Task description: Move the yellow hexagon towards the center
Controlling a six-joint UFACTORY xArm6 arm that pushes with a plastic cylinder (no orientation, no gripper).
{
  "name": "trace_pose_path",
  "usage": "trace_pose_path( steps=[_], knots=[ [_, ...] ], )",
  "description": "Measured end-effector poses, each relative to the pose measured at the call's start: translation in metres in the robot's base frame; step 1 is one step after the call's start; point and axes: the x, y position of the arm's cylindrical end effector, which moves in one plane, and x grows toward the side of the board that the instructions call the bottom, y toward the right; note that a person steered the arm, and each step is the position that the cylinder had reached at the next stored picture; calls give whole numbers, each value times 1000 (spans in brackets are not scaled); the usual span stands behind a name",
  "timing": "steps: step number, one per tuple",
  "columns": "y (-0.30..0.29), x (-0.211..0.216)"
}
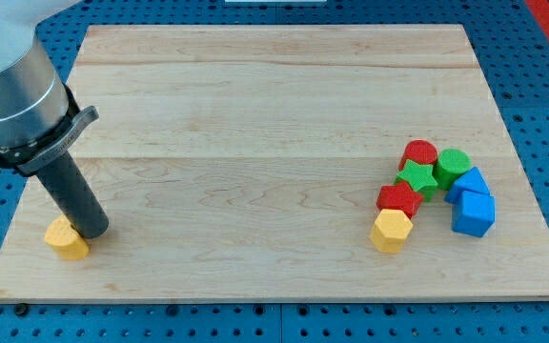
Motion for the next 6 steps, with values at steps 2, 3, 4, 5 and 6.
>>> trace_pose_path(
  steps=[2,3,4,5,6],
  knots=[
    [120,15],
    [164,53],
    [221,63],
    [301,61],
    [365,57]
  ],
)
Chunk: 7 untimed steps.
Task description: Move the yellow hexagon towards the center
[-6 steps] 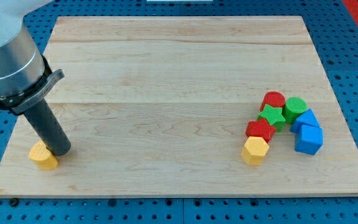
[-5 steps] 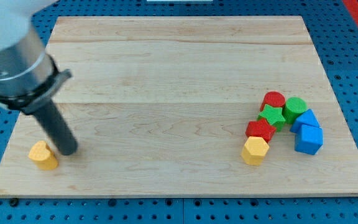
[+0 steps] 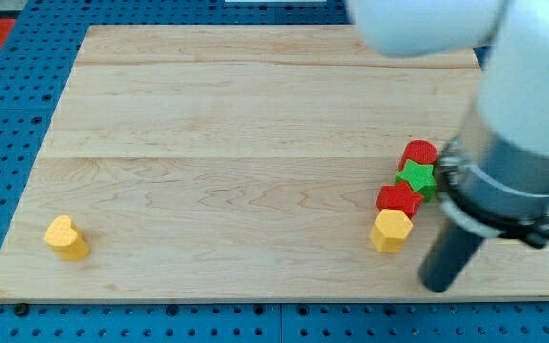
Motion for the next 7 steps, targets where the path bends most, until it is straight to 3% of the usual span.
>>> trace_pose_path(
  steps=[2,7],
  knots=[
    [-13,-29],
    [-141,-102]
  ],
)
